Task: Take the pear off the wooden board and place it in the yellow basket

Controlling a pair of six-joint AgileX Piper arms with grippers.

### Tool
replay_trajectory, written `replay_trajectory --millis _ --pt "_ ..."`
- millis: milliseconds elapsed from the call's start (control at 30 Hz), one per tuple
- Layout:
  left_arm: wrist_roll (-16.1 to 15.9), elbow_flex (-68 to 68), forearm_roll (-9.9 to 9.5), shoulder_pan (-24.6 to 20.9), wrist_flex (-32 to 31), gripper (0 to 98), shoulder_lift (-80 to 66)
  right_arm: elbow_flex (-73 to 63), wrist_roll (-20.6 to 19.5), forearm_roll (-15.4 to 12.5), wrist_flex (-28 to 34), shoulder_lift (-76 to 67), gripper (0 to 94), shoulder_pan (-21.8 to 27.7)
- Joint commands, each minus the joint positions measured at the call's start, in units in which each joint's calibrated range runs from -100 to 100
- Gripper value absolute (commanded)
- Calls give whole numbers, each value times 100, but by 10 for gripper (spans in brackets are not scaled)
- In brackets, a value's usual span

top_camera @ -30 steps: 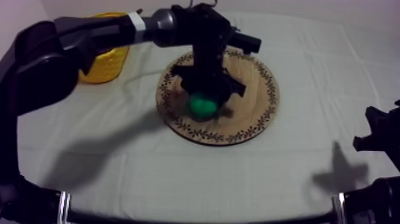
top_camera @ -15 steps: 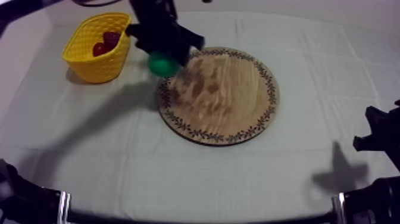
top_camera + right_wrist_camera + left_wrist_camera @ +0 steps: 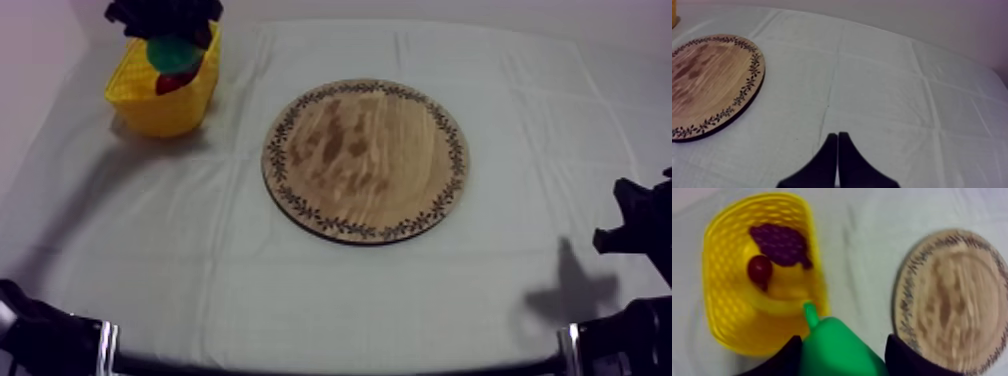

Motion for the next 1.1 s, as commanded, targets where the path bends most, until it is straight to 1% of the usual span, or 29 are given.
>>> replay_trajectory --millis 0,100,267,333,467,700,1067 --pt "-16 -217 -27 -213 -78 487 100 5 0 1 -4 1 5 1" --pt "-22 -502 -95 -382 -247 483 341 5 -2 1 -4 1 5 1" --pt "122 -917 -364 -542 -703 479 875 5 1 1 -4 1 5 7" --pt "131 -1014 -430 -590 -893 470 1105 5 -1 1 -4 1 5 8" --pt "126 -1099 -487 -659 -1186 456 1552 5 1 1 -4 1 5 8" --pt "253 -1241 -647 -685 -1469 432 2221 5 2 1 -4 1 5 8" --pt "410 -1661 -853 -695 -1575 416 2844 5 0 1 -4 1 5 9"
